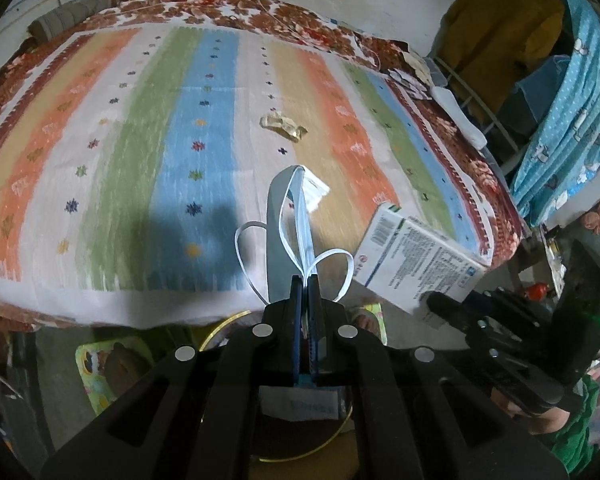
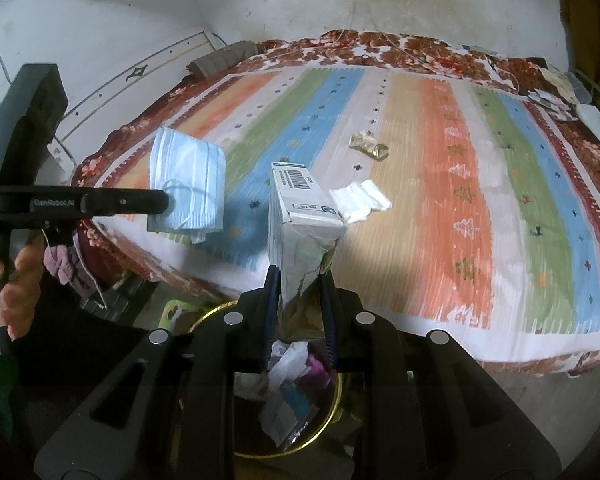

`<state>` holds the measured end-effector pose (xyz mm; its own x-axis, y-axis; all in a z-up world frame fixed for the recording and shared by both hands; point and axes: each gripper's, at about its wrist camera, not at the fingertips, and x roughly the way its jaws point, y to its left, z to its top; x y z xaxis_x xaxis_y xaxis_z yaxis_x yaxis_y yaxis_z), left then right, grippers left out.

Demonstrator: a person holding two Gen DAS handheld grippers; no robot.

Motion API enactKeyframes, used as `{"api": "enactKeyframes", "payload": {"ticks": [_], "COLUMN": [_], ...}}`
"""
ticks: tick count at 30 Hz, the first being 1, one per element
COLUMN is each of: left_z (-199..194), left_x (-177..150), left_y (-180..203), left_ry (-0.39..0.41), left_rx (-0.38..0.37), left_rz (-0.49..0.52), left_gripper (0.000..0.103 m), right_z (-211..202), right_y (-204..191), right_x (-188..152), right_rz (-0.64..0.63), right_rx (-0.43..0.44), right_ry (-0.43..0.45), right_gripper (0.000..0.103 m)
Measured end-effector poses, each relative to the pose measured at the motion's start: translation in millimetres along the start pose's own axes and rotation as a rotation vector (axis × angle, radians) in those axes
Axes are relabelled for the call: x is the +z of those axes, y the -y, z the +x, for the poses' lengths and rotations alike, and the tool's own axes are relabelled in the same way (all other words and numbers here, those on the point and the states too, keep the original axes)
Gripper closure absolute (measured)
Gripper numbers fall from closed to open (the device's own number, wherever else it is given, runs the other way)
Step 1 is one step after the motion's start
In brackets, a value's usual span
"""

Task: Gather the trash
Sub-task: 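Carry the mask with the left tool and the box with the right tool over the bin, then open the left tool and the right tool to drop mask and box into the bin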

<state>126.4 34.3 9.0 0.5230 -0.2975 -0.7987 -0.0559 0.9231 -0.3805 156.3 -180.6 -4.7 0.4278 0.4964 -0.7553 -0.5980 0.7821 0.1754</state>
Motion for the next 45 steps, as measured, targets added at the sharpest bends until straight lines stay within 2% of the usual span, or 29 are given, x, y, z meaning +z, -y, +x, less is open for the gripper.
{"api": "enactKeyframes", "payload": {"ticks": [14, 21, 25, 37, 45], "left_z": [-3.7, 7.7, 16.9, 51.2, 63.4], "left_x": [-46.4, -65.3, -71.4, -81.2, -82.2], "left_y": [9.2, 12.6, 12.3, 7.4, 1.3], "left_ry": [-0.05, -0.11, -0.151, -0.297, -0.346], "left_rx": [0.048, 0.119, 0.151, 0.181, 0.19], "left_rz": [0.046, 0.088, 0.097, 0.071, 0.038], "left_gripper": [0.101, 0.101, 0.101, 0.101, 0.101], "right_z": [4.3, 11.0, 19.4, 58.8, 73.3], "right_y": [-20.8, -22.9, -27.0, -28.3, -23.7], "right_x": [-44.0, -57.5, -64.7, -81.2, -83.9], "right_rz": [-0.012, 0.002, -0.006, 0.02, 0.061], "right_rx": [0.033, 0.043, 0.036, 0.012, 0.029], "right_ry": [-0.069, -0.126, -0.18, -0.35, -0.401], "right_gripper": [0.084, 0.084, 0.084, 0.083, 0.079]}}
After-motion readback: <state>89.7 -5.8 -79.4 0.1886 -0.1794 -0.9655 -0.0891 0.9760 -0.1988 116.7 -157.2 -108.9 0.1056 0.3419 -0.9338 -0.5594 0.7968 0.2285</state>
